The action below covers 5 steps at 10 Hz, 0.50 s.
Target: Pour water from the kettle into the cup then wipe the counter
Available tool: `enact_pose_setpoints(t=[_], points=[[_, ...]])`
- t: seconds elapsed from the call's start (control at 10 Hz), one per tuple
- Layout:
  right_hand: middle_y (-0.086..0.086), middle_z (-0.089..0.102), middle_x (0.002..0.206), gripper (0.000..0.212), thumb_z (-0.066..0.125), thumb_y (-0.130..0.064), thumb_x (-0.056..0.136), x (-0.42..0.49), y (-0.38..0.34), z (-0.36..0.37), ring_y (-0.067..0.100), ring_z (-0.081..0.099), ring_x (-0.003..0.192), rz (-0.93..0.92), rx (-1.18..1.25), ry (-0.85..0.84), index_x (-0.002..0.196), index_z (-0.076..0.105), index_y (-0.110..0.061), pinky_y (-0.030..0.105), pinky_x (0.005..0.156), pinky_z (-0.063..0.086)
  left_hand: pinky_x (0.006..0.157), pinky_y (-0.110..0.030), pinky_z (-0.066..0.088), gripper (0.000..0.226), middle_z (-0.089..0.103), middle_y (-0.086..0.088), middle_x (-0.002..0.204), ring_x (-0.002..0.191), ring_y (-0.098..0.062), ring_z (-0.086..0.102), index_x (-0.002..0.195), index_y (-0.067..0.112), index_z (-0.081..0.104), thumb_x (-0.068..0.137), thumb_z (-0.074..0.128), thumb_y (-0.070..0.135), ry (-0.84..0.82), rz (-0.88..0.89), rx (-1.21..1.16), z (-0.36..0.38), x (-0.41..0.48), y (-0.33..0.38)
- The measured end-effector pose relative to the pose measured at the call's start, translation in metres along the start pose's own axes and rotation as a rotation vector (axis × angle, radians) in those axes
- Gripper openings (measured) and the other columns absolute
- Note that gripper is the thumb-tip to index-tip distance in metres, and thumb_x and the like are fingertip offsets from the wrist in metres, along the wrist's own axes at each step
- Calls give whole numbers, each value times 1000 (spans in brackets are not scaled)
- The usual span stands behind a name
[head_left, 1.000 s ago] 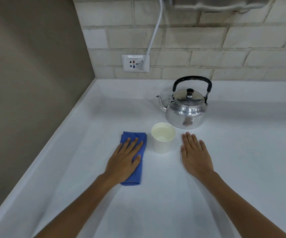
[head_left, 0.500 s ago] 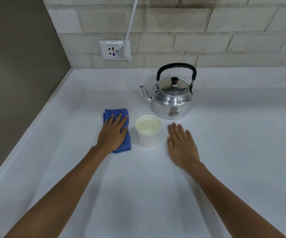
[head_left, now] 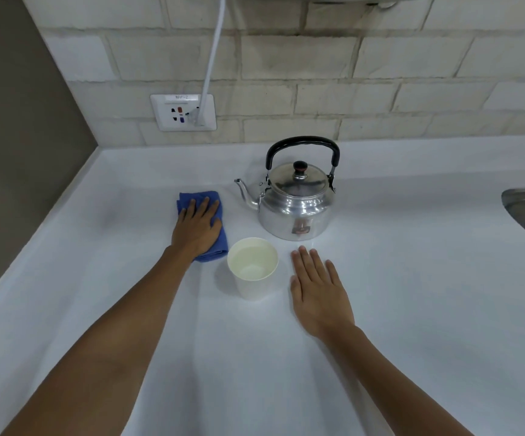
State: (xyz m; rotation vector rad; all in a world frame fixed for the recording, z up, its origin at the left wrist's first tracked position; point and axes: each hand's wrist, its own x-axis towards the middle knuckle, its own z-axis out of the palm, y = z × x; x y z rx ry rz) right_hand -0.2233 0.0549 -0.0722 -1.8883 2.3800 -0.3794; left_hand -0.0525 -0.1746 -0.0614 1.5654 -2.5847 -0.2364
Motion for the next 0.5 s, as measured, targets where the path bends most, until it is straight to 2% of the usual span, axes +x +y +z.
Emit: enact_pose_setpoints(t=[0.3,0.4,0.5], points=[[-2,1,158,52,14,-30,98,-1,1,0,14,-4,144,-10,-7,6,146,0,-18,35,118,-3,118,-46,3,54,0,-5,158,144,-27,-1,147,21,2,98,21,35,-82,27,-14,-9,-3,3],[-1,1,158,52,14,-30,98,1,-1,-2,15,-4,144,-13,11,8,145,0,-18,35,118,-3,116,-46,-3,57,-8,-5,158,144,-25,-8,146,23,-4,97,20,40,-69,-41,-116,-20,-14,3],[0,2,158,51,16,-28,98,0,2,-3,16,-3,145,-26,3,4,146,1,-17,35,118,-1,117,-47,-4,58,-8,-7,158,144,-26,-9,145,24,-6,96,19,43,19,-60,-101,-28,-26,-4]])
